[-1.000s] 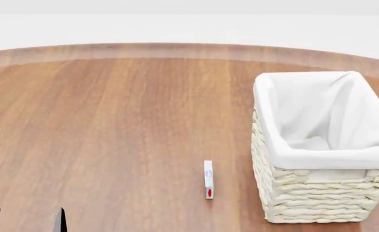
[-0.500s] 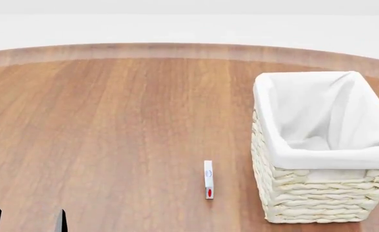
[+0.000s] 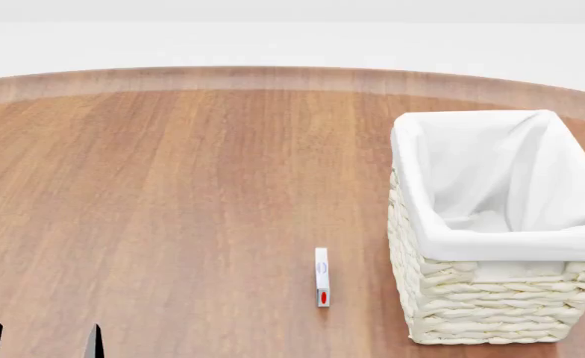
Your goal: Pick up the tomato sauce, and put it in the basket.
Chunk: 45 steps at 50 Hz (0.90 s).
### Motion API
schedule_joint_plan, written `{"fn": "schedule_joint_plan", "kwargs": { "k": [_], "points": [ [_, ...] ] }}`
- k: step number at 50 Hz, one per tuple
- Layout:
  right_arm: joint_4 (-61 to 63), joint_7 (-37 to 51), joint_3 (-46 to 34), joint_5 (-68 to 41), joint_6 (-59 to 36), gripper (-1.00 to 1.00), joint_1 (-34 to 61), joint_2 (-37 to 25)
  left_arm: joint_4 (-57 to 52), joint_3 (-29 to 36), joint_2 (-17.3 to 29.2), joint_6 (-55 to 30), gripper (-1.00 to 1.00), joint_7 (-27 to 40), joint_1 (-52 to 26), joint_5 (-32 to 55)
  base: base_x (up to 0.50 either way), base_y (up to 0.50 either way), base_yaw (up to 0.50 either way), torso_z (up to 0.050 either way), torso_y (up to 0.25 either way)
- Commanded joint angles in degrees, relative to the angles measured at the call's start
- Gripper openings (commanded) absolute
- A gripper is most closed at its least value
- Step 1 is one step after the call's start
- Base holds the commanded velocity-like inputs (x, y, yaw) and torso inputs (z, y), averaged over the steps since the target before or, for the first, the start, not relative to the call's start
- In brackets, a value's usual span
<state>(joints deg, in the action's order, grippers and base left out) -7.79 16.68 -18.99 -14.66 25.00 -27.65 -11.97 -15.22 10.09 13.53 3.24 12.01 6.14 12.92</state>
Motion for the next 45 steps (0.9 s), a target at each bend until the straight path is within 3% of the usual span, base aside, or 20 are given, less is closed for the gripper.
{"fn": "schedule_joint_plan", "kwargs": {
  "k": [1,28,29,45],
  "points": [
    [-2.62,-0.42,-0.28,-0.67,-2.54,1.0,3.28,-0.45,0.31,0.44,0.39,0.26,1.0,0.39,-0.24,0.19,0.0,0.0,0.0,0.0,0.0],
    [-5.65,-3.05,-1.69,-3.9,-8.16,1.0,9.65,-1.04,2.09,0.97,0.72,0.78,1.0,1.06,-0.87,0.34,0.0,0.0,0.0,0.0,0.0],
    [-4.89,-3.39,-1.65,-4.72,-8.27,-1.0,9.23,-1.17,2.35,0.97,0.71,0.95,1.0,1.05,-0.91,0.33,0.0,0.0,0.0,0.0,0.0],
    [-1.81,-2.71,-2.28,-4.61,-9.75,-1.0,9.0,-2.29,2.48,1.04,1.12,1.07,1.0,1.42,-0.85,0.85,0.0,0.0,0.0,0.0,0.0]
  ]
}}
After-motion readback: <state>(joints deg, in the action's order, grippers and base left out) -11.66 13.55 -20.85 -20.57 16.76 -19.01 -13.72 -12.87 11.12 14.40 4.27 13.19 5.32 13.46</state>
